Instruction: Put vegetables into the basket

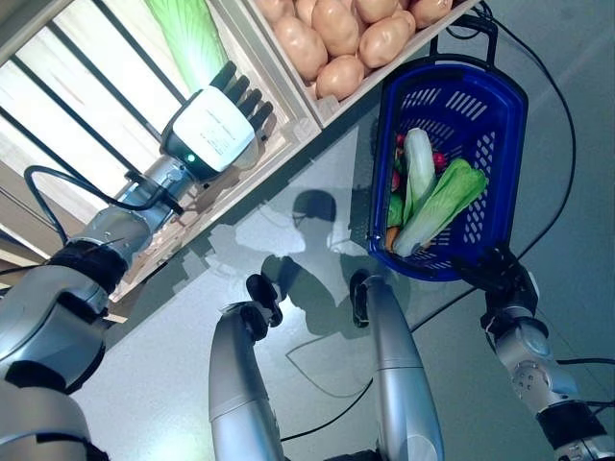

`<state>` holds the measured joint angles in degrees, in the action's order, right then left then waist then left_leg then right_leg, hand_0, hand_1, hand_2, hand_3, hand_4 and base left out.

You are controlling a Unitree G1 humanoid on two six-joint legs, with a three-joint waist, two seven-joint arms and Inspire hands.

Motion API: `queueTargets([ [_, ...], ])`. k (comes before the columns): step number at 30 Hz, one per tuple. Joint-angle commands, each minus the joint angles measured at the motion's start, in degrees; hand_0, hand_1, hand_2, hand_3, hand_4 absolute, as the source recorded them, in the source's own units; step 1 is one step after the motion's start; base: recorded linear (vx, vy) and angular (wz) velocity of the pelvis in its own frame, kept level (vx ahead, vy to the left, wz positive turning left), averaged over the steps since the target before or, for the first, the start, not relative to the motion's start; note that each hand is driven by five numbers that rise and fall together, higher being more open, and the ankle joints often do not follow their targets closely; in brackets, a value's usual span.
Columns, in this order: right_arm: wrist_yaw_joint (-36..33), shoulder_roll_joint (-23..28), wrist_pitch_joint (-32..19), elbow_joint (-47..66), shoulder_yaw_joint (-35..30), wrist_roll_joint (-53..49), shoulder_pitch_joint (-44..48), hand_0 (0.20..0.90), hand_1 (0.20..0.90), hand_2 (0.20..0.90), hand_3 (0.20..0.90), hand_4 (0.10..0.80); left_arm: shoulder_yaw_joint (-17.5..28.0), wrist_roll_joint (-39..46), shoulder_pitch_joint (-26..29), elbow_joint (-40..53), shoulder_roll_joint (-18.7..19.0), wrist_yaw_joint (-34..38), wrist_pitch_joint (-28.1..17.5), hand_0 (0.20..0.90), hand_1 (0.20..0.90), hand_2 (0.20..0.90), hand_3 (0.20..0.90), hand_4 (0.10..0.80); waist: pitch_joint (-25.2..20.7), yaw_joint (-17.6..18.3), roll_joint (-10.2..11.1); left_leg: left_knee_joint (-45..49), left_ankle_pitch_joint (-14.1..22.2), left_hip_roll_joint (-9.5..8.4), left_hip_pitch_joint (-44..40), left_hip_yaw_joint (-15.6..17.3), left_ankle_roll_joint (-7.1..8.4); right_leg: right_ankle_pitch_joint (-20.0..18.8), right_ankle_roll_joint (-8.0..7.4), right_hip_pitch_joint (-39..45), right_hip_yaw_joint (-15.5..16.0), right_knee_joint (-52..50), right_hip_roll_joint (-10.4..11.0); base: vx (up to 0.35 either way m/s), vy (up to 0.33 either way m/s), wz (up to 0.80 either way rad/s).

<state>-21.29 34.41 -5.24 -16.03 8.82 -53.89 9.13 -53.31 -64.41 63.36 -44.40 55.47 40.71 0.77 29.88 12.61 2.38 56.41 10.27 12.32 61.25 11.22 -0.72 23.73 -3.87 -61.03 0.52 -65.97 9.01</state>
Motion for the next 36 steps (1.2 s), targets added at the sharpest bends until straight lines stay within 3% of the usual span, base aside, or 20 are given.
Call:
queueTargets([
  [1, -0.96, 3.05, -3.04, 4.35, -6.08, 2.60, -0.79, 0.900, 0.900, 0.900, 0.900, 0.800, 4.99, 4.15, 6.50, -1.21, 1.21, 5.13, 4.06, 0.300, 0.300, 0.300, 0.300, 0.400, -0.09, 1.04, 0.77, 4.67, 10.77, 1.77, -2.89, -2.75, 2.75, -9.70, -0.06, 1.98, -1.18, 8.29, 1.92, 0.000, 0.000, 0.00],
  [9, -1.21, 3.58, -2.93, 4.98, -5.82, 3.30, 0.00, 0.900, 0.900, 0.900, 0.900, 0.800, 4.79, 4.31, 7.17, -1.55, 1.38, 4.82, 3.55, 0.300, 0.300, 0.300, 0.300, 0.400, -0.09, 1.09, 0.71, 3.83, 10.37, 2.04, -3.30, -2.15, 2.78, -10.32, -0.29, 2.25, -1.20, 9.24, 2.20, 0.000, 0.000, 0.00],
  [17, -1.73, 3.78, -4.29, 5.28, -6.30, 3.34, -0.42, 0.900, 0.900, 0.900, 0.900, 0.800, 5.79, 6.92, 6.58, -0.61, 1.92, 9.08, 3.99, 0.300, 0.300, 0.300, 0.300, 0.400, -0.09, 0.92, 0.75, 3.63, 10.26, 2.21, -3.97, -2.01, 2.87, -9.70, -0.14, 3.08, -0.82, 8.81, 2.21, 0.000, 0.000, 0.00],
  [22, -1.52, 3.25, -5.15, 5.86, -7.23, 4.63, -0.94, 0.900, 0.900, 0.900, 0.900, 0.800, 7.48, 7.46, 5.68, 1.44, 2.88, 11.07, 2.73, 0.300, 0.300, 0.300, 0.300, 0.400, -0.09, 0.52, 0.75, -0.82, 8.19, 2.31, -7.45, -1.58, 3.39, -10.11, -0.22, 6.56, -0.07, 11.58, 2.00, 0.009, -0.023, 0.02],
  [29, -0.66, 1.62, -5.96, 7.33, -6.74, 6.94, -1.12, 0.900, 0.900, 0.900, 0.900, 0.800, 11.02, 10.31, 1.33, 5.27, 4.28, 14.54, -0.24, 0.300, 0.300, 0.300, 0.300, 0.400, -0.09, -0.75, 0.76, -9.95, 3.70, 1.55, -15.27, -0.82, 4.51, -11.48, 0.18, 14.97, 2.03, 18.79, 1.77, -0.009, -0.039, 0.11],
  [36, -0.16, -0.15, -6.65, 7.66, -6.15, 7.44, -0.65, 0.900, 0.900, 0.900, 0.900, 0.800, 18.74, 16.97, -8.75, 14.03, 4.87, 20.48, -7.84, 0.300, 0.300, 0.300, 0.300, 0.400, -2.76, -3.82, 0.64, -20.40, -1.48, -1.31, -25.25, -1.77, 4.02, -14.25, 0.75, 25.68, 3.64, 28.59, 0.94, -0.026, -0.078, 0.15],
])
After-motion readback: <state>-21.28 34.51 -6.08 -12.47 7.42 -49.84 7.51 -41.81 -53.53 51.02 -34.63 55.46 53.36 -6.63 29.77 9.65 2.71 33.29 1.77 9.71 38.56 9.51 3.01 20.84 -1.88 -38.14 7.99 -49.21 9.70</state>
